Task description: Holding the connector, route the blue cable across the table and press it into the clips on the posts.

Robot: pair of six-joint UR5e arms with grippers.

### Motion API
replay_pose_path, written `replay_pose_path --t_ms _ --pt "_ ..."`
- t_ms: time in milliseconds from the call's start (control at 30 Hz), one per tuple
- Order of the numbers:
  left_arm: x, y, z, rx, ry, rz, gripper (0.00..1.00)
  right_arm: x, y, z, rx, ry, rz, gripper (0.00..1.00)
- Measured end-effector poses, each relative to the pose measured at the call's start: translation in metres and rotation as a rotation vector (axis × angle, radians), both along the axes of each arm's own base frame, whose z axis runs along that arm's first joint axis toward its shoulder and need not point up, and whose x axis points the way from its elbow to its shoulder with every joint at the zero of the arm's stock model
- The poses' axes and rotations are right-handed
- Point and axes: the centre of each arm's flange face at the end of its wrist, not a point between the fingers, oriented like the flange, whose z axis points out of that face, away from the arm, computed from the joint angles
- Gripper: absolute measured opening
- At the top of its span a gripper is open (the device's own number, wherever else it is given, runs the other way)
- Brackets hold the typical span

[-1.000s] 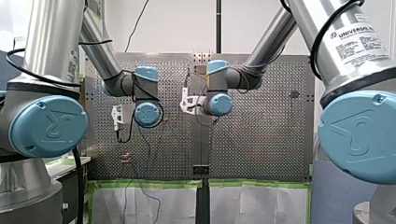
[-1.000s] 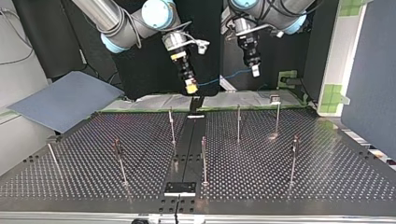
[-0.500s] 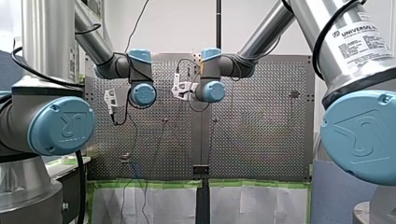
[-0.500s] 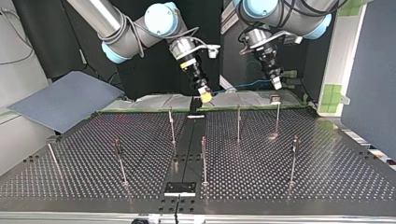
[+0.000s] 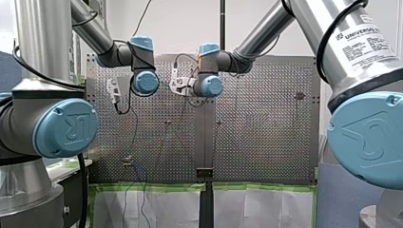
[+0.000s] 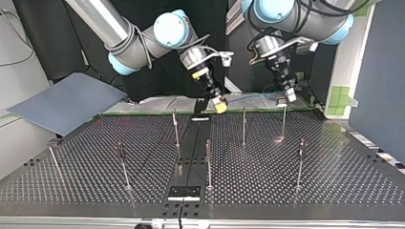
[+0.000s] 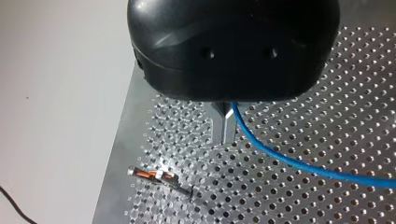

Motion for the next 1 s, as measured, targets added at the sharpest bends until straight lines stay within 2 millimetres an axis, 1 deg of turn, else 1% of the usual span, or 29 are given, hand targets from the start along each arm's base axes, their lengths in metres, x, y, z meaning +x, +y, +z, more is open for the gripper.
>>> replay_pose_path --t_ms 167,400,533,667,900,1000 --pt "0.008 0.004 0.009 -0.011 -0.012 0.011 0.0 0.006 -0.003 0.015 0.003 0.0 0.005 0.0" --pt "0.019 0.011 0.02 -0.024 -0.03 0.021 0.0 0.014 -0.018 0.039 -0.009 -0.032 -0.001 0.0" --pt "0.026 0.015 0.027 -0.043 -0.049 0.007 0.0 0.02 -0.023 0.038 -0.004 -0.026 0.004 0.0" --pt "0.036 0.023 0.033 -0.071 -0.074 -0.005 0.0 0.029 -0.026 0.037 -0.002 -0.019 0.01 0.0" --pt "0.05 0.045 0.037 -0.117 -0.098 -0.017 0.0 0.042 -0.029 0.055 -0.022 -0.04 0.021 0.0" --pt "0.056 0.054 0.041 -0.127 -0.11 -0.021 0.0 0.045 -0.032 0.058 -0.023 -0.042 0.021 0.0"
